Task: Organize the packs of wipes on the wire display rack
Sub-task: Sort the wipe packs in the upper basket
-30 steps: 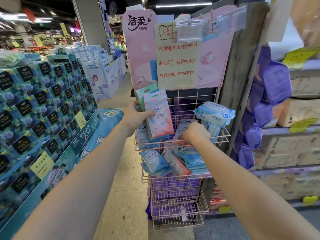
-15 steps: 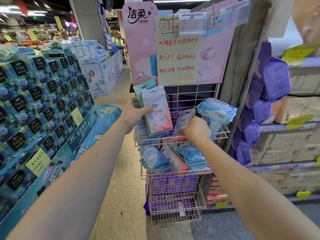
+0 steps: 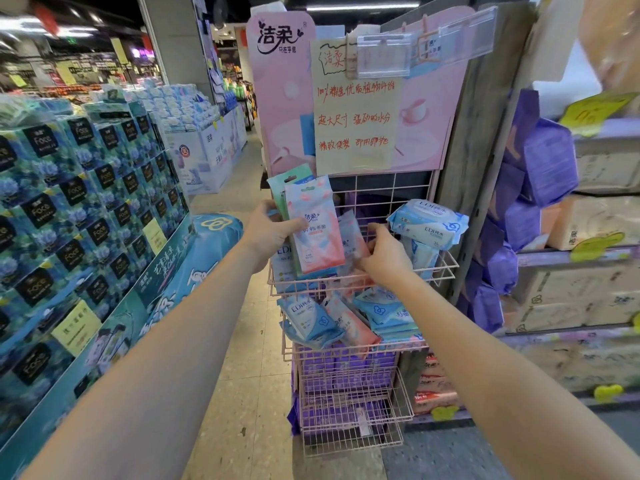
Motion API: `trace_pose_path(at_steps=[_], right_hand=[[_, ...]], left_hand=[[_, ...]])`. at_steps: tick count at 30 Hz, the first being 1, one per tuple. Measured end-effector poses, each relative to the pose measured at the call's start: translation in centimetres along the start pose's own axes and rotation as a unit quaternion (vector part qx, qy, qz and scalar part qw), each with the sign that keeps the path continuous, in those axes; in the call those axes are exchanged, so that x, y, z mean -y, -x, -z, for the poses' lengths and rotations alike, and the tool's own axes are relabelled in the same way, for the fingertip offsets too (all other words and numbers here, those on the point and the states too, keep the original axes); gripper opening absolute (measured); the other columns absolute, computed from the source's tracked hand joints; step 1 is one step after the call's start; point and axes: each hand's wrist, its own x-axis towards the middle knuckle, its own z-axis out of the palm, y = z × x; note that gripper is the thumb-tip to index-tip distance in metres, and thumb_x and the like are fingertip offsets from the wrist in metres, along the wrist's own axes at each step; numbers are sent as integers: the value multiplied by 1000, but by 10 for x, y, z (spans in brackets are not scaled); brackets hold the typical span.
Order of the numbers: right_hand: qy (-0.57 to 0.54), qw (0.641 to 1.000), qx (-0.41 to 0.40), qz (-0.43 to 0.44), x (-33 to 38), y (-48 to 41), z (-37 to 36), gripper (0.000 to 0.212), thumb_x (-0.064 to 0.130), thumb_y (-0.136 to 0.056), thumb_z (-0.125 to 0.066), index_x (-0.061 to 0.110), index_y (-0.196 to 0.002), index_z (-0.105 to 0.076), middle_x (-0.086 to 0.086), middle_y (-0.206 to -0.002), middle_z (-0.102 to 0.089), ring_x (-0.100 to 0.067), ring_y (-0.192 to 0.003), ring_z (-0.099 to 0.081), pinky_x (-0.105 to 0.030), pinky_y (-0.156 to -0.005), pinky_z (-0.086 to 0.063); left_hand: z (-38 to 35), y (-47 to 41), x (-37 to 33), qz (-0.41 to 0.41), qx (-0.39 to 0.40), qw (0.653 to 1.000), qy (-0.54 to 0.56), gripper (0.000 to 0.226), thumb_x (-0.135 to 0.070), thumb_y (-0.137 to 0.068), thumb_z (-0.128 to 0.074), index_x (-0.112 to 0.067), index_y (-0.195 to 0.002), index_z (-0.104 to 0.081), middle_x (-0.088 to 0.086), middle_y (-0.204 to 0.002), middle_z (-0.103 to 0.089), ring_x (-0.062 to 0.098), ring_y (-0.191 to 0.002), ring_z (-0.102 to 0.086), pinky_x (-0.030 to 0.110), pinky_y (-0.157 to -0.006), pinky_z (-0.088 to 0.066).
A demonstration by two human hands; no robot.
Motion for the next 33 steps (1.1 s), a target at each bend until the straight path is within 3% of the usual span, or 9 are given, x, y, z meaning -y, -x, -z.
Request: trace_pose_path(at_steps=[2,4,7,13,16,20,23,26,33], right_hand=[[-4,1000,28,3,-1,-3,4,59,11,-82,-75,17,-138,-58,-2,-116,-70,-25,-105,-67,-43,-86,-59],[-21,999,25,22,-3,-4,9,44,8,-81,-76,17,-123,-66,0,-105,-71,-22,-96,-67,-34,-76,-56],[-115,992,-23,38,0,1,12,42,9,-85,-76,28,-116,-55,13,-99,-62,-6,-89,-62,-18,-64,-45],[-312,943,-98,64,26,8,24,50,-2,-85,-65,42,-106,-54,14,-103,-69,6,-89,-68,-14,-63,-56],[-390,915,-84,60,37,2,34,54,-9,-84,-64,40,-106,-59,7,-104,-74,-5,-93,-73,-20,-68,-59],[-440,897,-16,47,43,-2,38,52,-11,-86,-64,23,-125,-63,0,-109,-78,-16,-97,-76,-33,-77,-63],[-477,878,-4,39,42,-2,44,50,-15,-85,-62,17,-122,-66,-5,-110,-78,-25,-100,-76,-41,-82,-63],[-534,844,46,12,43,-8,50,39,-16,-86,-58,11,-113,-68,-9,-105,-79,-27,-94,-77,-44,-81,-62],[-539,831,133,10,32,-5,44,42,-14,-86,-54,9,-116,-72,-14,-114,-77,-29,-98,-76,-42,-73,-63]], left_hand=[[0,-1,0,-2,1,1000,2,55,-11,-80,-88,-20,-121,-52,7,-119,-72,20,-99,-76,42,-84,-65],[1,-1,-1,-3,2,1000,4,52,-11,-80,-88,-23,-117,-53,6,-118,-72,18,-95,-77,39,-79,-65],[1,-3,-1,-6,4,1000,3,50,-10,-80,-88,-24,-113,-53,6,-116,-72,15,-88,-79,32,-71,-64],[1,-6,2,0,-1,1000,5,59,-11,-80,-88,-15,-127,-53,10,-118,-73,22,-97,-78,38,-77,-65],[1,-7,2,3,-2,1000,-3,65,-15,-79,-89,-14,-132,-51,9,-118,-73,21,-96,-78,36,-75,-65],[2,-8,1,7,6,1000,-1,67,-14,-79,-89,-12,-134,-51,10,-117,-73,17,-91,-78,27,-65,-62],[2,-6,2,8,11,1000,-5,64,-13,-78,-89,-14,-131,-52,10,-112,-74,12,-82,-79,21,-59,-59],[1,-4,3,13,8,1000,-3,64,-14,-78,-89,-16,-129,-51,8,-111,-75,11,-81,-79,22,-58,-59],[2,-2,5,17,11,1000,5,78,-27,-61,-94,-20,-127,-52,-4,-92,-81,19,-82,-80,31,-59,-62]])
